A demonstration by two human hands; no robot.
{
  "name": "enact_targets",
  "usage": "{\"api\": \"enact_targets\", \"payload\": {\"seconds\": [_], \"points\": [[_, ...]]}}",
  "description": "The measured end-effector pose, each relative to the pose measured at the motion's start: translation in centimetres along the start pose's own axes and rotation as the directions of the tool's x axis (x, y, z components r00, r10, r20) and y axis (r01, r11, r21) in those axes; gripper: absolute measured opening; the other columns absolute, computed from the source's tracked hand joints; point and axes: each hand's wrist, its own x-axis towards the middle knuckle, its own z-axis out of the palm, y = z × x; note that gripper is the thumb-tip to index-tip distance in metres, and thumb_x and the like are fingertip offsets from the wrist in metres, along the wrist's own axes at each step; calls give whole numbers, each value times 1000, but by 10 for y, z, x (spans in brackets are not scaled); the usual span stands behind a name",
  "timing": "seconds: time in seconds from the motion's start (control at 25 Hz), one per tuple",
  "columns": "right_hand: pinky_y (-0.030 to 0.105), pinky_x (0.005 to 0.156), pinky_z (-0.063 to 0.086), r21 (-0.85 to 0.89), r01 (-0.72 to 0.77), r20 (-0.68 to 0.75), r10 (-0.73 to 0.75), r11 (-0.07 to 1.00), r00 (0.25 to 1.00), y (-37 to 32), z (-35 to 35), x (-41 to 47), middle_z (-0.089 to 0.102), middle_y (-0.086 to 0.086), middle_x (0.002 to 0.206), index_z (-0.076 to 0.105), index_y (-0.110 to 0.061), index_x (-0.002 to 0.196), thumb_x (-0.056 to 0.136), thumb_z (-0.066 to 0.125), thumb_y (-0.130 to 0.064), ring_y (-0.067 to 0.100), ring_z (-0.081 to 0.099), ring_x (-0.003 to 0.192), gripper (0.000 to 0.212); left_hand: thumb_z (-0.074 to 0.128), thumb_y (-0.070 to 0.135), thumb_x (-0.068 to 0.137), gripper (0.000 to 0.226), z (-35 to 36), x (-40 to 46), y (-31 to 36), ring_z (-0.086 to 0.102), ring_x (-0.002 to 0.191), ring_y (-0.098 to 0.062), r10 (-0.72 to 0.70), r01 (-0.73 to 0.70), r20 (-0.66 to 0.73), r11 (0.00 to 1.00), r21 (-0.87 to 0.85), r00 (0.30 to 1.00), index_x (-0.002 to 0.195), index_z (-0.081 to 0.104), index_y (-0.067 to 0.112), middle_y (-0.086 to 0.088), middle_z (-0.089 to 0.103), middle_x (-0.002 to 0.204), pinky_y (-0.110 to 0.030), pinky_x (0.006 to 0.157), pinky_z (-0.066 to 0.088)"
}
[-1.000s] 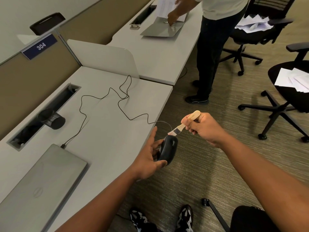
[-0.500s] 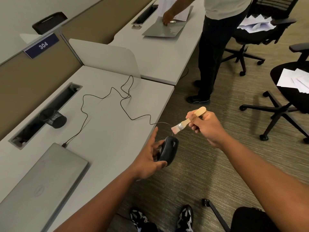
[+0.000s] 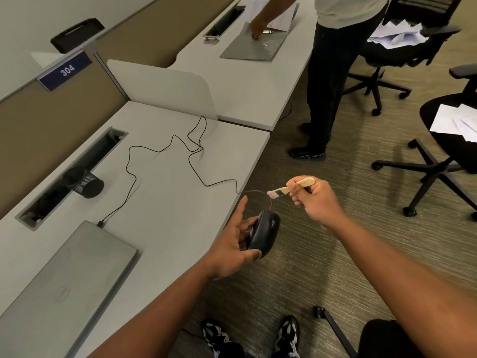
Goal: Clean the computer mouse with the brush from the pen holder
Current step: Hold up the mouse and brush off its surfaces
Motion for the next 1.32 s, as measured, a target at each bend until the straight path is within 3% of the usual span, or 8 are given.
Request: {"api": "enact_targets", "payload": {"seconds": [0.16, 0.4, 0.6, 0.72, 0.84, 1.0, 1.12, 1.32], "points": [[27, 64, 52, 189, -50, 36, 44, 981, 998, -7, -10, 1, 70, -2, 76, 76, -16, 102, 100, 66, -31, 10, 61, 70, 18, 83, -1, 88, 133, -2, 1, -5, 59, 121, 18, -12, 12, 3, 1000, 17, 1000, 155, -3, 74, 52, 49, 138, -17, 92, 57], [25, 63, 52, -48, 2, 246, 10, 999, 969, -14, -11, 0, 68, 2, 79, 75, -19, 101, 100, 67, -29, 11, 60, 69, 12, 84, 2, 88, 133, 0, 0, -1, 61, 131, 3, -7, 7, -10, 1000, 21, 1000, 147, -1, 86, 38, 49, 147, -29, 103, 59], [30, 73, 53, -256, 149, 124, -121, 955, 985, -10, -5, -3, 71, -9, 84, 75, -24, 100, 101, 68, -28, 10, 65, 78, 8, 84, 0, 88, 134, 0, -1, -5, 55, 144, -10, -13, 13, -6, 1000, 23, 1000, 152, -2, 80, 38, 50, 149, -43, 112, 55], [31, 71, 57, -47, 62, 34, -60, 997, 998, -11, -5, -3, 72, -4, 83, 76, -24, 100, 100, 69, -25, 13, 64, 77, 6, 85, 1, 88, 134, -1, -1, -7, 61, 131, 4, -13, 13, -1, 1000, 23, 1000, 151, -1, 81, 50, 51, 141, -32, 102, 60], [27, 67, 55, 152, -89, 150, 66, 984, 987, -14, -10, 0, 71, 0, 78, 75, -16, 103, 99, 70, -22, 13, 62, 73, 9, 85, 2, 87, 133, -2, -1, -9, 63, 129, 4, -13, 13, -1, 1000, 18, 1000, 154, -1, 78, 51, 51, 139, -34, 104, 60], [28, 68, 53, -17, -92, 289, 93, 996, 953, -12, -13, 0, 70, 4, 82, 75, -14, 105, 100, 68, -22, 13, 61, 73, 11, 86, 2, 87, 132, -1, -2, -8, 58, 139, -6, -23, 23, -24, 1000, 9, 999, 153, 1, 79, 38, 52, 144, -38, 106, 59], [28, 70, 54, -96, -68, 287, 93, 993, 953, -13, -15, -2, 70, 4, 84, 76, -19, 103, 100, 69, -24, 13, 61, 75, 9, 86, 2, 87, 133, -1, -4, -10, 59, 135, 1, -19, 19, -27, 1000, 11, 999, 149, 1, 84, 39, 52, 143, -32, 103, 60], [33, 73, 53, -257, 11, 219, 48, 966, 975, -11, -20, -3, 70, 0, 82, 75, -24, 100, 101, 68, -28, 15, 61, 76, 8, 86, 1, 87, 134, 1, -6, -8, 49, 144, -7, -24, 24, -34, 1000, 2, 999, 146, 0, 86, 35, 45, 154, -35, 109, 56]]}}
